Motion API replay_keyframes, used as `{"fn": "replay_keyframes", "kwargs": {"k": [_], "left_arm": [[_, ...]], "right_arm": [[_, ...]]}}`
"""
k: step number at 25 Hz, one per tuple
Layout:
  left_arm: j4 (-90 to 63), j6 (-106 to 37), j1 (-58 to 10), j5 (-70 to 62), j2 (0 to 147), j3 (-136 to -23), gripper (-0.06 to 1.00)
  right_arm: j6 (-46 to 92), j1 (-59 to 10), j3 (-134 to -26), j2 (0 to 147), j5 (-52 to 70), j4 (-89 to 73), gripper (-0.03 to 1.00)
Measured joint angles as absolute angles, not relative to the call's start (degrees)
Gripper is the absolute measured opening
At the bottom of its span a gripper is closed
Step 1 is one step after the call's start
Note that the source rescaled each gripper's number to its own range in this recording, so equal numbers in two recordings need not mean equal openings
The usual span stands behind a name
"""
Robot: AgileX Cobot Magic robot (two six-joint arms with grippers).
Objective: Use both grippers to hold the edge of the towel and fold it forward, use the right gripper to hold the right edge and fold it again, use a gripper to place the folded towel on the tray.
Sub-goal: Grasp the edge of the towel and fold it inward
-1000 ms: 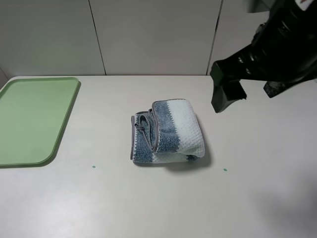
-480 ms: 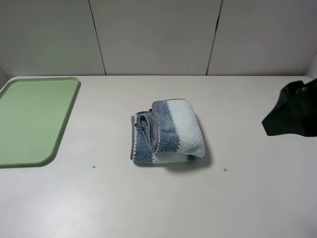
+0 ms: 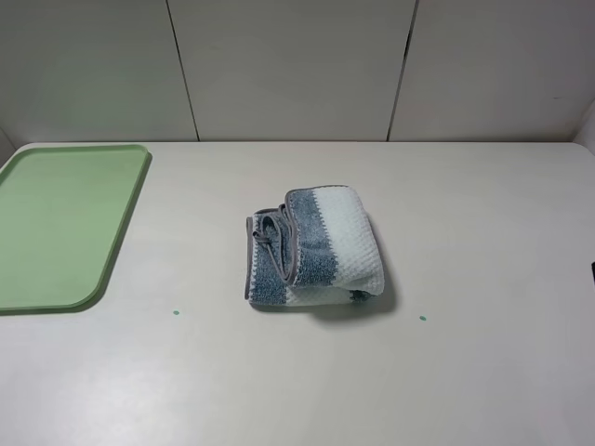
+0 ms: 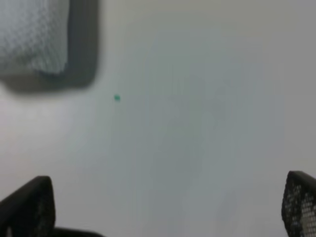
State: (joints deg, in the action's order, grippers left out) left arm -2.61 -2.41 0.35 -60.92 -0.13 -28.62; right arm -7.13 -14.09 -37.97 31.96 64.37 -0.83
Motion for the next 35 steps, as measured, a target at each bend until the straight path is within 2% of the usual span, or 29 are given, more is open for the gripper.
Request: {"fn": "replay_keyframes", "kwargs": {"k": [5,14,35], "left_arm": [[-2.61,-2.41,0.35,-60.92,-0.13,-28.62,0.98],[-2.61,-2.41,0.35,-60.92,-0.13,-28.62,0.98],[-2.61,-2.41,0.4,-60.92,-0.13,-28.62,0.98]], "right_arm": [[0.0,-2.95,-32.36,18.38,62.34,-3.18,1.0],[0.97,6.7,-28.32,0.12,59.37,-3.45,1.0],[0.44,7.62,-28.2,-0.24,59.3,-2.36,1.0]]}}
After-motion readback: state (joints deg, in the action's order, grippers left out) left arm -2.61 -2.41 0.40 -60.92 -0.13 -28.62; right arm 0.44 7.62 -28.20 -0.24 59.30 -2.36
